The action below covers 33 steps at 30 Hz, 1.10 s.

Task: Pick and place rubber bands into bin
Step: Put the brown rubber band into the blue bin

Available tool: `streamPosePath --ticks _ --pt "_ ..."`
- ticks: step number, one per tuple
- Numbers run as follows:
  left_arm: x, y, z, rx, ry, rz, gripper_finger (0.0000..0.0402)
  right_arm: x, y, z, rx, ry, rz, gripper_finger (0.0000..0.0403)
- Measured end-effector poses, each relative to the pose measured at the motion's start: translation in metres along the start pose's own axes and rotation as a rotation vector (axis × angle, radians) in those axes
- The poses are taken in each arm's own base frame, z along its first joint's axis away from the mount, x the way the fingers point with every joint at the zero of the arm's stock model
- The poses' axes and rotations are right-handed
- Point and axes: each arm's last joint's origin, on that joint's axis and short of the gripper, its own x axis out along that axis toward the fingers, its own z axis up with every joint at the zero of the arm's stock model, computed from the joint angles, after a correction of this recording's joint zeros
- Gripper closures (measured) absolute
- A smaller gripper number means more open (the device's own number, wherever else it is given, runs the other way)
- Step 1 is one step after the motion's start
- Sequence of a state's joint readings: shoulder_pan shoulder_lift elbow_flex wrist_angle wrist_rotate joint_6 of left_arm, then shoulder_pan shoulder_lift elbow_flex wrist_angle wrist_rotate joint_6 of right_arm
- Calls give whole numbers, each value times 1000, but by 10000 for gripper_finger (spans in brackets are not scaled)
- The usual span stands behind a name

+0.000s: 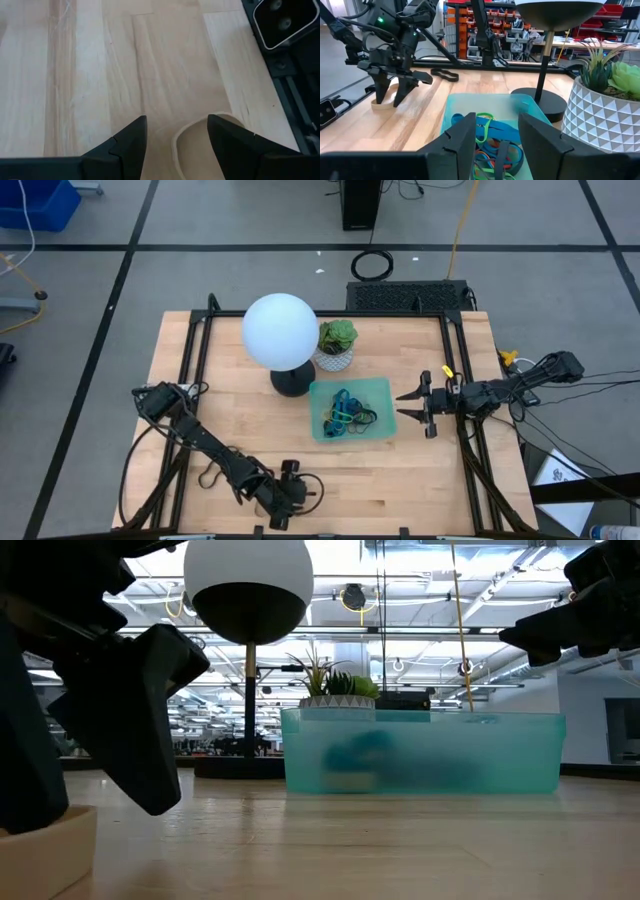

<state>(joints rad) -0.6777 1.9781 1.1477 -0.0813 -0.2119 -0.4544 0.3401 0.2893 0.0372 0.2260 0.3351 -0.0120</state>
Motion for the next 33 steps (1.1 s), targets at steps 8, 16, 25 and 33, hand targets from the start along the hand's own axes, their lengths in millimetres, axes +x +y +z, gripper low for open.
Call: streamPosePath --ticks 8,16,25,33 --pt "-1 3 -7 -9 69 32 188 0 0 0 0 0 0 261" --pt "-2 5 -10 14 109 56 212 0 0 0 0 0 0 261" --pt "-2 5 -10 13 127 24 344 0 0 0 0 0 0 261" --pt "1 7 -3 -45 150 -154 387 0 0 0 0 0 0 261"
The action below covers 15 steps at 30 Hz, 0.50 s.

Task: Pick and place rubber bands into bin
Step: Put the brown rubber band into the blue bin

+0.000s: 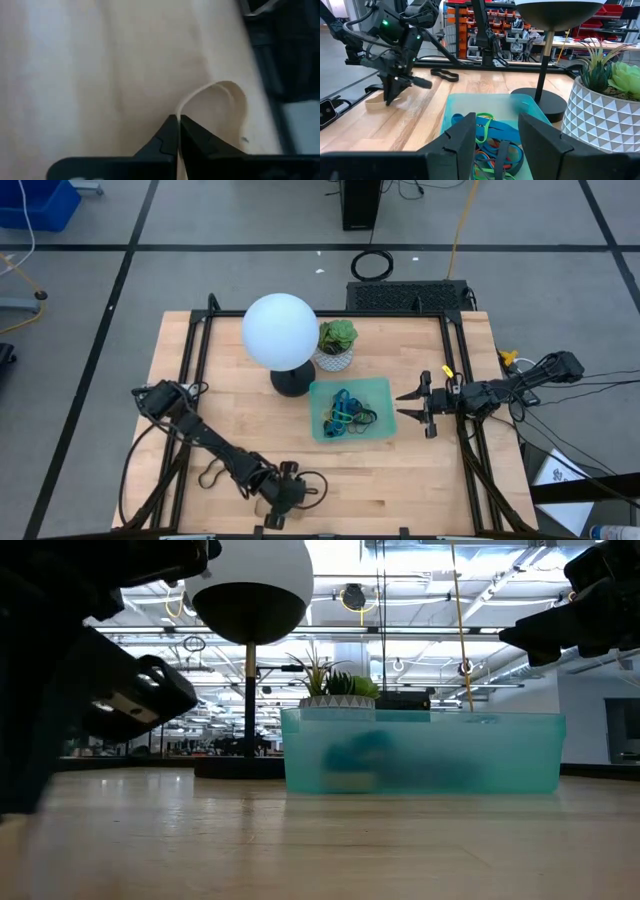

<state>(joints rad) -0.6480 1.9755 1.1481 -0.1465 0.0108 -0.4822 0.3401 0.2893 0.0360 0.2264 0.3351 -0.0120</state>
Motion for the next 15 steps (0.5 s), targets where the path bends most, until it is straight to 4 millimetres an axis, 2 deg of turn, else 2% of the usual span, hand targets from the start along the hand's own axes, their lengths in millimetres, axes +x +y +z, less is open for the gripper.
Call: streamPosePath --ticks 3,8,13,15 --pt "-2 1 7 -1 -12 -98 394 0 0 0 0 0 0 261" --pt "-20 10 28 -55 -113 -161 391 0 0 0 0 -1 -1 261" --pt "-47 18 56 59 -317 -190 395 0 0 1 3 -8 -1 261" --pt "-60 23 66 121 -410 -146 390 0 0 1 3 -8 -1 261"
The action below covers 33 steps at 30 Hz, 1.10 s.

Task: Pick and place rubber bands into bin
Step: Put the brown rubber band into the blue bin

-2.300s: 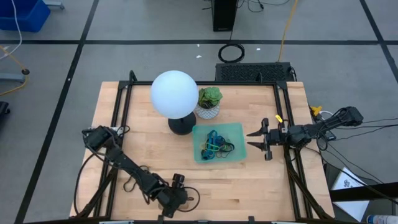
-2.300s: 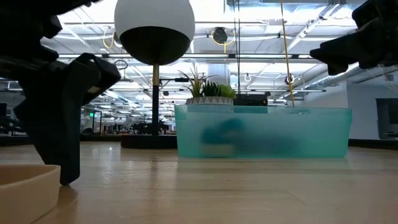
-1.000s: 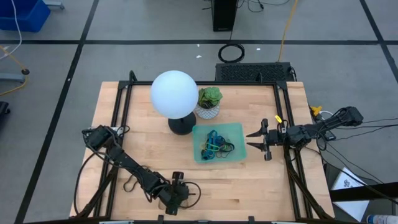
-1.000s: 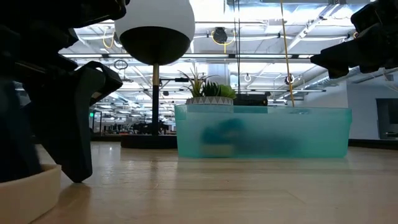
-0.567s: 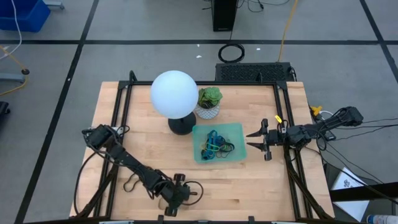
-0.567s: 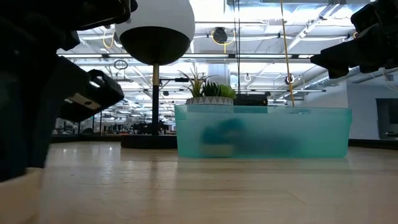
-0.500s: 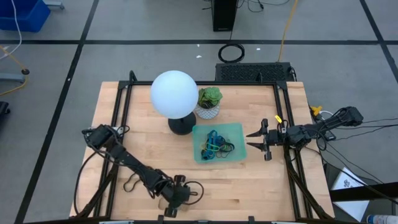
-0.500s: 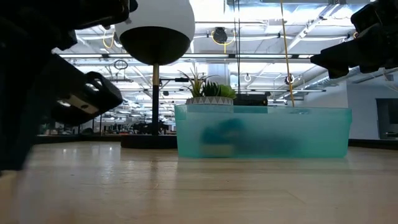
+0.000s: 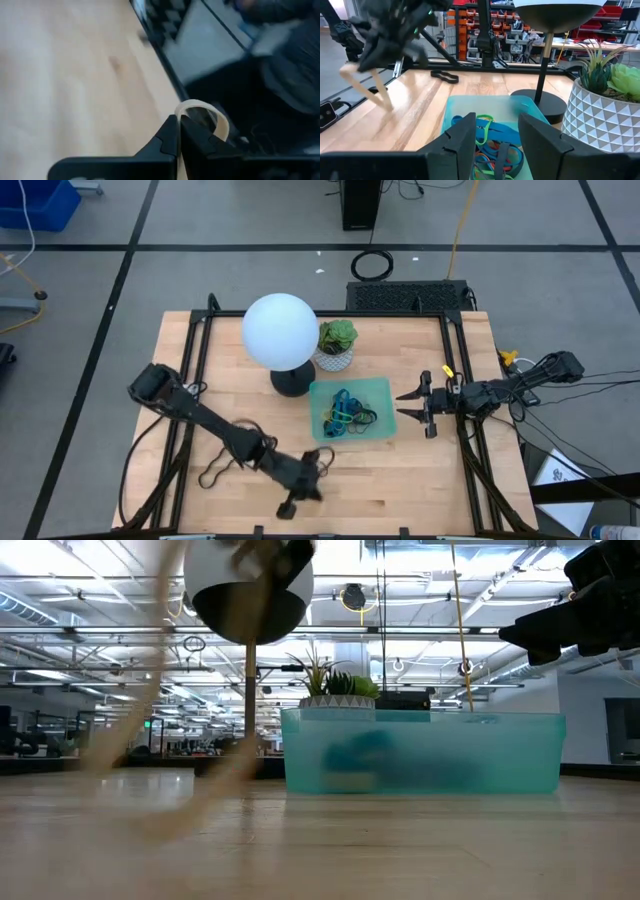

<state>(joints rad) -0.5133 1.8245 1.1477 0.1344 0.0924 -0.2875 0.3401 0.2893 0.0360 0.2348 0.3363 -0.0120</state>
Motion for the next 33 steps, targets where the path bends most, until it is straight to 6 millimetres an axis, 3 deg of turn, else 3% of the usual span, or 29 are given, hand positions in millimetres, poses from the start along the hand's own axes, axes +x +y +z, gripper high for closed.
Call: streamPosePath --ticks 5,9,15,23,33 --pt "-21 15 32 209 -213 206 396 0 0 0 0 0 -1 261" --pt "-31 36 48 252 -332 427 391 0 0 0 -1 0 -1 261" --pt "-45 75 67 230 -460 538 394 0 0 0 -5 0 -2 261" --pt "-49 116 63 113 -420 630 393 0 0 0 -11 3 -2 261" --pt "-12 148 25 34 -283 786 395 0 0 -1 -29 8 -2 261"
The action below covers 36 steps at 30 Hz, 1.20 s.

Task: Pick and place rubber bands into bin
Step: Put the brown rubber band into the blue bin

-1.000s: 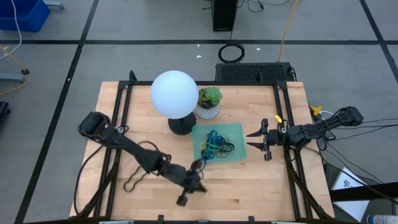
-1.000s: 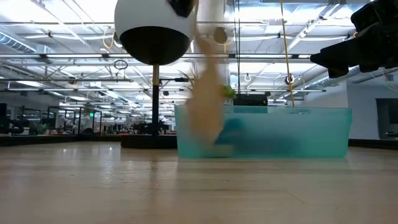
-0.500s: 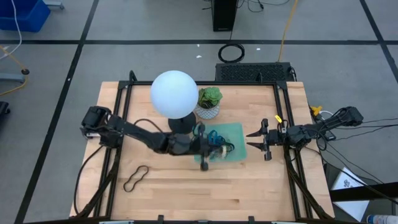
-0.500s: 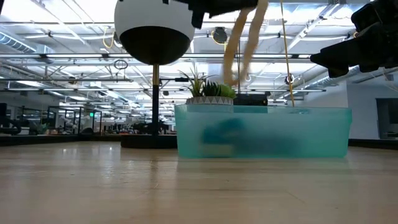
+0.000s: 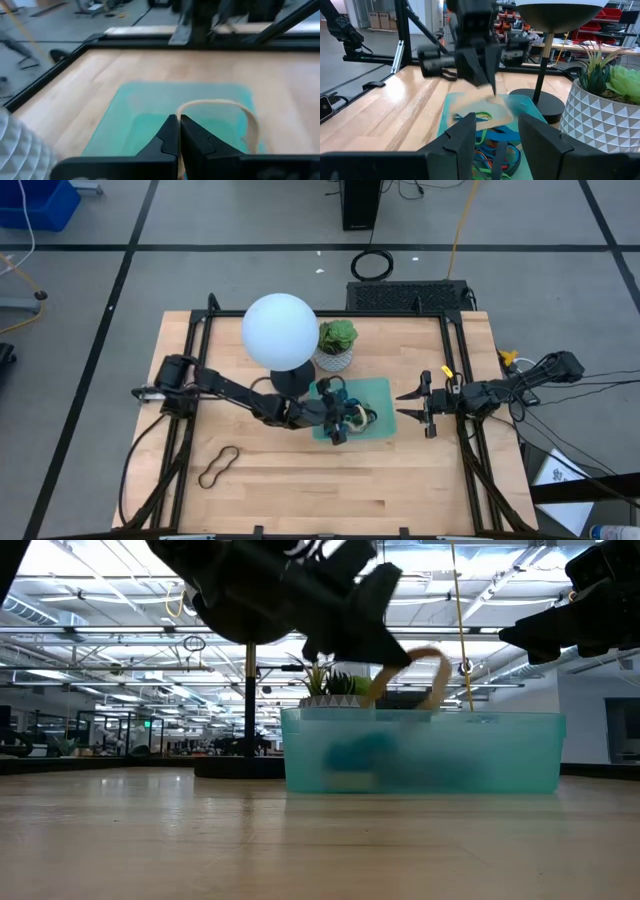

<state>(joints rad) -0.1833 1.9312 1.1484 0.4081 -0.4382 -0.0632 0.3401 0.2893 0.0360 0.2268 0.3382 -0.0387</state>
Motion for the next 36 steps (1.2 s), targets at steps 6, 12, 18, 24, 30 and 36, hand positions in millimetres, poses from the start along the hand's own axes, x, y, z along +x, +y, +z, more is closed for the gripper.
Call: streamPosePath --ticks 6,12,18,24,30,36 --pt "14 -2 -25 -8 69 28 391 0 0 0 0 0 0 261" --pt "18 3 -35 -9 135 38 397 0 0 -1 -3 8 0 261" --pt "19 6 -35 -47 143 48 366 0 0 -1 -5 14 0 261" --pt "18 4 -37 -44 165 -7 355 0 0 -2 -5 15 1 261" --pt "18 4 -37 -42 169 -30 354 0 0 -2 -6 17 1 261" --pt "18 4 -37 -41 168 -30 353 0 0 -2 -6 17 1 261"
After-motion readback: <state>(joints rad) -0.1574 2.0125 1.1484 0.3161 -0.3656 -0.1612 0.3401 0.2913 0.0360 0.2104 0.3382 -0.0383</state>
